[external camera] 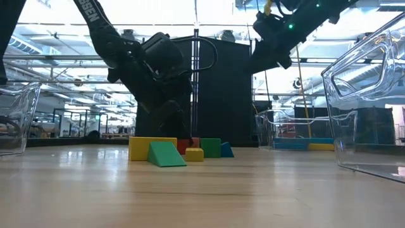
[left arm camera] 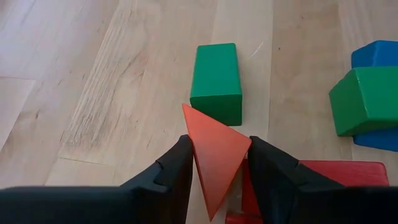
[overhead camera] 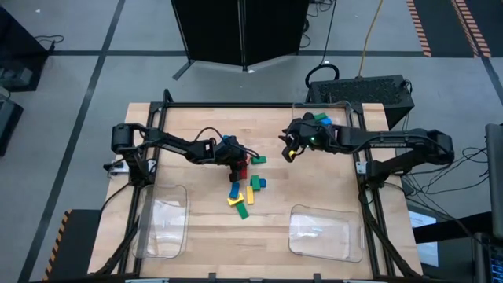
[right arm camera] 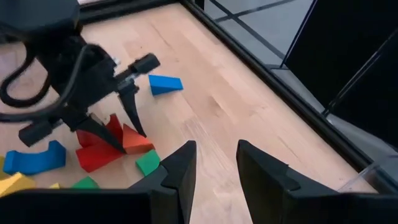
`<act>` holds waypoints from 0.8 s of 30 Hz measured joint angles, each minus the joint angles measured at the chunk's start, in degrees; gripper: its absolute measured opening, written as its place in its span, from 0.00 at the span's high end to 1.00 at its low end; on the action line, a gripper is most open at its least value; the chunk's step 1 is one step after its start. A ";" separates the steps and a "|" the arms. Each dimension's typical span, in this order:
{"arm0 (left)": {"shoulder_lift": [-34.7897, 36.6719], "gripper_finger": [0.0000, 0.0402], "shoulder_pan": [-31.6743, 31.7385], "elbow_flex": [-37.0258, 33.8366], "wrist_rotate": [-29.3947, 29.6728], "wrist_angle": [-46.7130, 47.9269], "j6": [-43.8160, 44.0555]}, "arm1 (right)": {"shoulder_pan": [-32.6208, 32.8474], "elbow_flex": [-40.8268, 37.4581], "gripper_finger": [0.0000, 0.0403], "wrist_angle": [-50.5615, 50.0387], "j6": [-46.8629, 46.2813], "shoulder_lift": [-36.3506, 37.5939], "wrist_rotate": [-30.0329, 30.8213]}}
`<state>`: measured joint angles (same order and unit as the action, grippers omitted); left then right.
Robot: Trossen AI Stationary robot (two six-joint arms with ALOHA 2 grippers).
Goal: Sort blocks by size
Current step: Put the orange triangle block into the bottom right transparent bin
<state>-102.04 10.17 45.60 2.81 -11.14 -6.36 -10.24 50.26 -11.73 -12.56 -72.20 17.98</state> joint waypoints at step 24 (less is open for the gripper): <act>13.99 0.66 -3.73 -0.04 -0.68 4.45 -0.04 | 4.78 -0.08 0.73 5.30 5.30 -8.22 -3.26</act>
<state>-88.05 6.45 45.56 2.13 -6.69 -6.39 -5.45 50.18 -6.43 -7.27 -80.42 14.72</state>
